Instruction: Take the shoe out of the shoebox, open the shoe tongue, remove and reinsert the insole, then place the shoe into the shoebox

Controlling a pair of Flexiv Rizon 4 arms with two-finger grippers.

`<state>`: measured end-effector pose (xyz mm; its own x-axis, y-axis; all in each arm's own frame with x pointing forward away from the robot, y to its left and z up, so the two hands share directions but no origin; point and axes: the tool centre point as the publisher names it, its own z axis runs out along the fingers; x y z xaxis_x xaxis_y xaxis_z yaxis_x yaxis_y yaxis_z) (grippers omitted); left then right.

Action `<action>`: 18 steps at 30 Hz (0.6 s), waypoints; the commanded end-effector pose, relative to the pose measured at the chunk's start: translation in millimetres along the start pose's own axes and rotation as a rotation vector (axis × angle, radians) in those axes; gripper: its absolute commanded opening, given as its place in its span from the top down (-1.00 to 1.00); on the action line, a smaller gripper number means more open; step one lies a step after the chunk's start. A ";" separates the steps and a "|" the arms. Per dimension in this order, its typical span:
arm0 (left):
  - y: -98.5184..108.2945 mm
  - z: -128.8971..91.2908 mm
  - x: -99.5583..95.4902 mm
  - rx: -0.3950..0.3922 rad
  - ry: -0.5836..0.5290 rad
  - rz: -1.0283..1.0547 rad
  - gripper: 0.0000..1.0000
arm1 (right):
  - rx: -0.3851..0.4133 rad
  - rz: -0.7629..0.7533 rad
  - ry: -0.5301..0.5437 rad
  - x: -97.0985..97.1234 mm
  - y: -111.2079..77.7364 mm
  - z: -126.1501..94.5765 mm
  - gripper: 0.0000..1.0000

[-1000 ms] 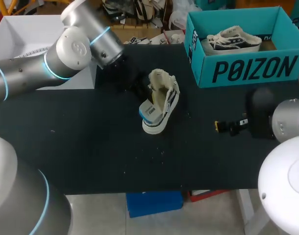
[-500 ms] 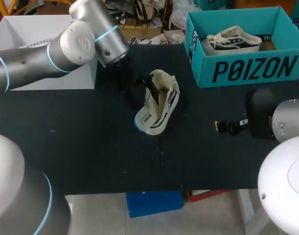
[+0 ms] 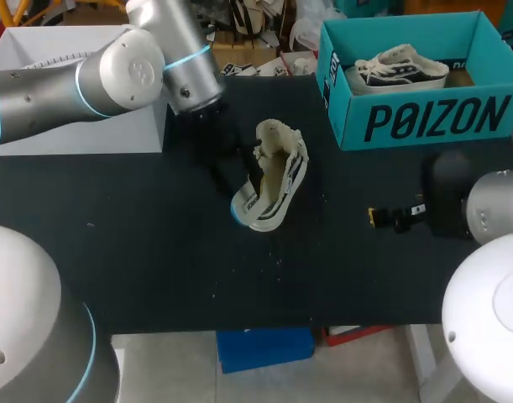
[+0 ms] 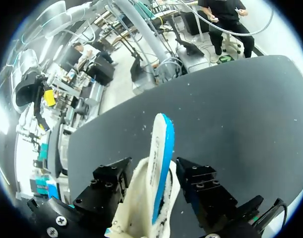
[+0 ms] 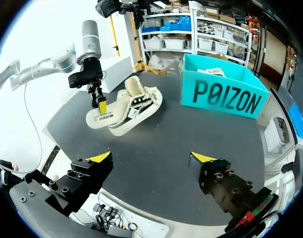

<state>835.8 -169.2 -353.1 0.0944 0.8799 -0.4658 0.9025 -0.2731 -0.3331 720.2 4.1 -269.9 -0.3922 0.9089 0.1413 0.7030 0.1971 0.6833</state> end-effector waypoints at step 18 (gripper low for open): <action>-7.4 -2.4 -7.5 -0.005 -0.161 0.058 1.00 | 0.000 0.001 0.003 -0.3 -0.4 0.8 -1.00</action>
<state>831.3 -179.9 -342.1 0.0929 0.8238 -0.5592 0.9026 -0.3068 -0.3020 720.5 4.3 -270.0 -0.3924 0.9089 0.1414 0.7033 0.1974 0.6829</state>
